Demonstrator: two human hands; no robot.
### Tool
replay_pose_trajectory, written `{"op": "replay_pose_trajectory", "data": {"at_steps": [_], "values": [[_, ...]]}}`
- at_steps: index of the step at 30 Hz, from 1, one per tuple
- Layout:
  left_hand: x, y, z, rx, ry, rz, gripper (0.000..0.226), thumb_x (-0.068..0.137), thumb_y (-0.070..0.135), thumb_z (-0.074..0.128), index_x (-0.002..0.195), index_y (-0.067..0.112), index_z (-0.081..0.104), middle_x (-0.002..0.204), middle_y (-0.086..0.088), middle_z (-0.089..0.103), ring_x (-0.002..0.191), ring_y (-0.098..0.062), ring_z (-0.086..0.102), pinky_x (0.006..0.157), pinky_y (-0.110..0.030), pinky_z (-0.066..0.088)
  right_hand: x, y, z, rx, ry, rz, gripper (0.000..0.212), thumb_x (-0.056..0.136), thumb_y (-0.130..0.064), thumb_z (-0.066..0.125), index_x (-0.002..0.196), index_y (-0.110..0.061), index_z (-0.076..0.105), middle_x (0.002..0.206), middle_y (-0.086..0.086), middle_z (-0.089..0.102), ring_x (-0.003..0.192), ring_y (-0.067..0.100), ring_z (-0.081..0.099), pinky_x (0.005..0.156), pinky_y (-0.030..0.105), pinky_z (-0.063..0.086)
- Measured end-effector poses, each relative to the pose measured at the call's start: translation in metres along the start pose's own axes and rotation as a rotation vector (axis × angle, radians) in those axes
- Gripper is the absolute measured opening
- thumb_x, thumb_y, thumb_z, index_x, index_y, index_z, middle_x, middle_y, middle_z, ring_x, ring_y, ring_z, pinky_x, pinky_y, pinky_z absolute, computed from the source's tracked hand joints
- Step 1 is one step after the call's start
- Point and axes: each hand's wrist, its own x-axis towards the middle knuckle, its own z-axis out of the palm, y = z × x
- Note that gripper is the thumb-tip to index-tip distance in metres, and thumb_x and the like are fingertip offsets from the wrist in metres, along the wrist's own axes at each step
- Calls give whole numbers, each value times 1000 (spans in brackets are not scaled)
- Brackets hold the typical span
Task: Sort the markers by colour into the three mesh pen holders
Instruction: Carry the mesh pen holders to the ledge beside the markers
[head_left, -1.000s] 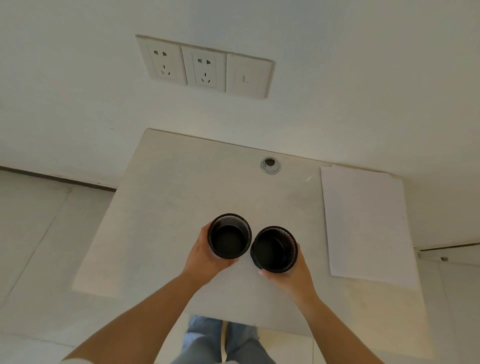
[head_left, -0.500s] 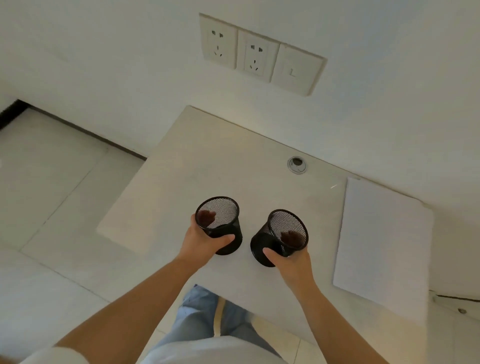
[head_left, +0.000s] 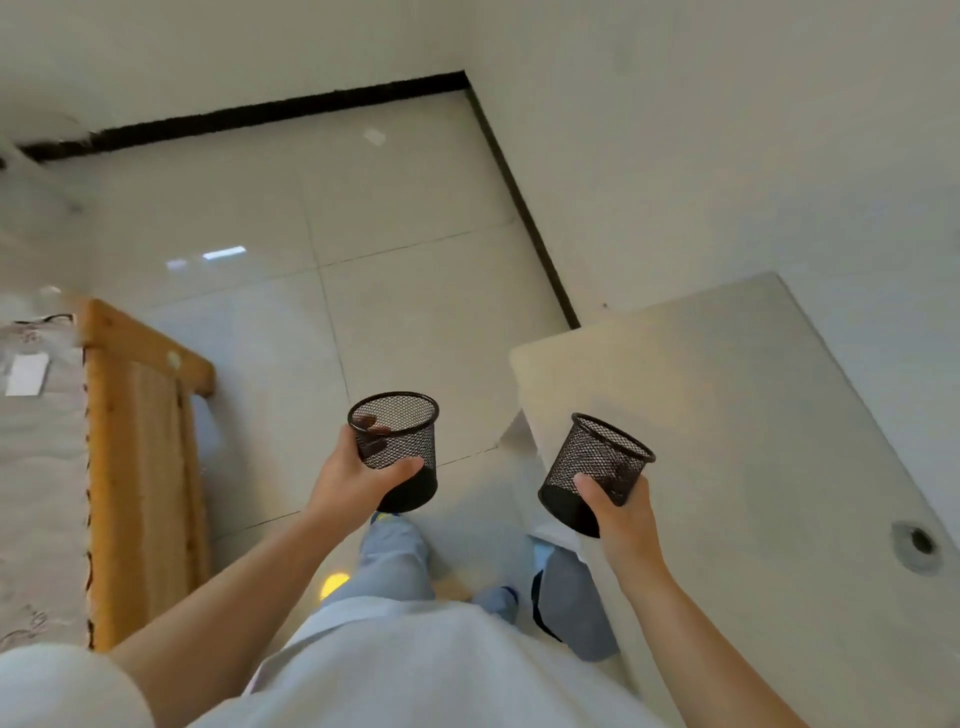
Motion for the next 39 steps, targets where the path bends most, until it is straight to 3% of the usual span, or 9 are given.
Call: {"op": "replay_pose_trajectory", "data": {"at_steps": [5,10,15,19,21,26,30,35,39], "values": [[23,-35,-97,-37,184,-108,57,66,24,83,107,26,44,108,3,58,104,-14,54,84,-25,36,32,-38,101,-138,-151,-26,47,78,-23,71,119,-14,48,106,-1,63,91,4,59,65,13,43],[70,-46,-185,10,243,-219,63,66,31,82,116,19,46,109,2,56,102,-18,53,86,-30,41,69,-73,197,-216,-164,-9,45,78,-31,72,115,-21,48,105,-3,62,93,10,59,75,23,43],[131,-27,-243,-25,258,-272,71,66,33,82,123,17,43,116,0,56,102,-17,51,89,-31,43,106,-119,275,-262,-236,13,38,79,-23,71,112,-9,58,107,8,66,96,20,63,79,29,46],[199,-2,-277,-52,258,-274,76,64,37,82,125,18,41,113,3,53,101,-15,49,86,-30,42,152,-158,340,-294,-313,30,24,80,-17,70,102,-12,62,100,9,69,89,18,65,69,25,47],[237,8,-295,-57,282,-268,74,63,40,82,122,21,41,111,5,52,100,-14,49,83,-28,41,183,-177,377,-320,-352,40,31,80,-18,70,107,-7,61,101,10,69,88,18,65,64,22,46],[312,41,-351,-135,419,-395,73,62,40,83,119,21,42,107,4,53,95,-17,52,79,-30,47,258,-244,473,-432,-457,76,45,77,-24,73,114,-7,55,105,9,66,95,22,63,77,30,46],[365,68,-407,-209,566,-443,72,61,36,84,119,17,47,110,0,59,95,-19,55,76,-28,44,314,-315,564,-593,-603,21,53,75,-22,76,118,-4,51,107,9,65,94,22,62,72,28,46],[416,89,-479,-341,711,-442,72,62,29,85,122,14,47,116,-4,59,107,-24,56,95,-40,45,355,-392,690,-700,-681,-81,58,73,-25,77,119,-7,48,104,4,62,92,19,59,74,27,42],[471,85,-543,-358,770,-441,59,63,27,85,106,21,46,108,-3,60,94,-18,55,82,-30,42,385,-426,795,-677,-685,-110,49,74,-26,77,112,-12,51,105,3,64,83,11,59,64,22,42]]}}
